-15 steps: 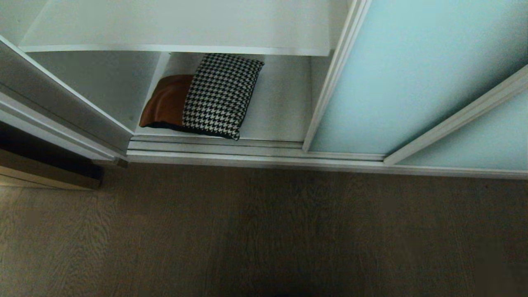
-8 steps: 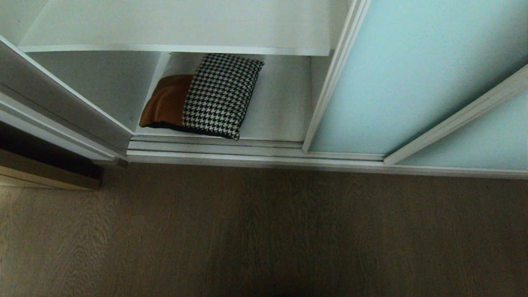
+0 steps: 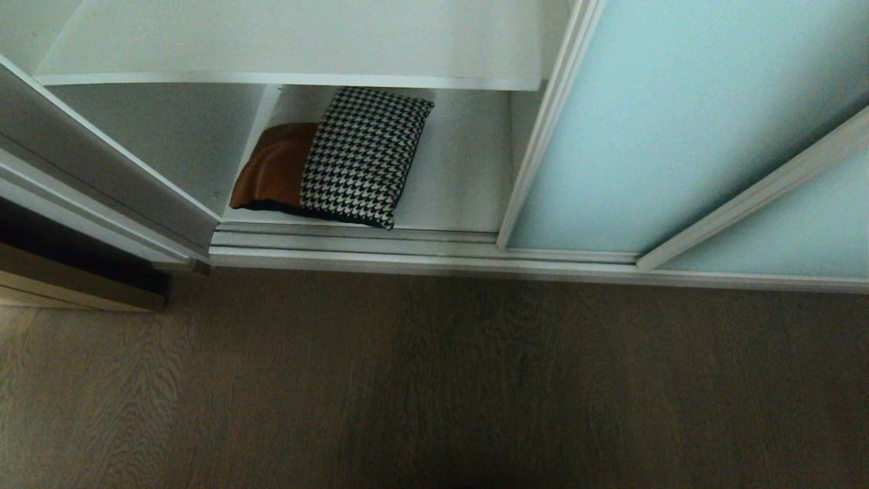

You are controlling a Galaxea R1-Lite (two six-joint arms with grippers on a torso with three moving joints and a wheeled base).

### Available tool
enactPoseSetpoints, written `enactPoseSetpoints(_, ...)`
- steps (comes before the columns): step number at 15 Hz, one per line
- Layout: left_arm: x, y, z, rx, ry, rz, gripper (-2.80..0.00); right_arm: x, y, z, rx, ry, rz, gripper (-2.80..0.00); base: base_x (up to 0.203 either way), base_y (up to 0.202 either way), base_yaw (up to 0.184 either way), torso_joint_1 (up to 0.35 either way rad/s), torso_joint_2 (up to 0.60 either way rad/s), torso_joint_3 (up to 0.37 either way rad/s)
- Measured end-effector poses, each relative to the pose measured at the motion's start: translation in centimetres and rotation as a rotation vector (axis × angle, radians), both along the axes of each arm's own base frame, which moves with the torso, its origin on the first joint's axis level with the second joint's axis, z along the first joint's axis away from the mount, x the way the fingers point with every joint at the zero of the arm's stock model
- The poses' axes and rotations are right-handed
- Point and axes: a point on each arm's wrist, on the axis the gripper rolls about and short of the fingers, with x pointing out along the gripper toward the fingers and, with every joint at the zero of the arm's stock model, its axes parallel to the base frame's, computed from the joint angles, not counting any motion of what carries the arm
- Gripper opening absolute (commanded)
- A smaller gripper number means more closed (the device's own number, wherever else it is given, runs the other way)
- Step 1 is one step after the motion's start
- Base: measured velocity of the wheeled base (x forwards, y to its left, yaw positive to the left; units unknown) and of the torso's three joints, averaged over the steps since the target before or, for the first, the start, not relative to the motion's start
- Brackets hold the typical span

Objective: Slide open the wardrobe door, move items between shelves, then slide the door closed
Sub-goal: Close the door

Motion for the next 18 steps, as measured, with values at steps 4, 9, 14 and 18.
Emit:
enactPoseSetpoints(4,0.0,0.0,0.0,-0.001,0.000,-0.001,-2.80,-0.4,0.7,-0.2,0.020,0.012,0.048,-2.80,0.000,0.000,0.000,0.000,0.00,0.000)
enactPoseSetpoints(9,0.0,0.0,0.0,0.000,0.000,0.001,-2.80,-1.3,2.0,-0.4,0.012,0.037,0.127,-2.80,0.000,0.000,0.000,0.000,0.00,0.000)
enactPoseSetpoints(14,0.0,0.0,0.0,0.000,0.000,0.000,-2.80,-3.5,2.4,0.0,-0.006,-0.002,0.075,-2.80,0.000,0.000,0.000,0.000,0.00,0.000)
enactPoseSetpoints(18,0.0,0.0,0.0,0.000,0.000,0.000,-2.80,-5.7,4.3,-1.4,0.011,0.063,0.200,-2.80,0.000,0.000,0.000,0.000,0.00,0.000)
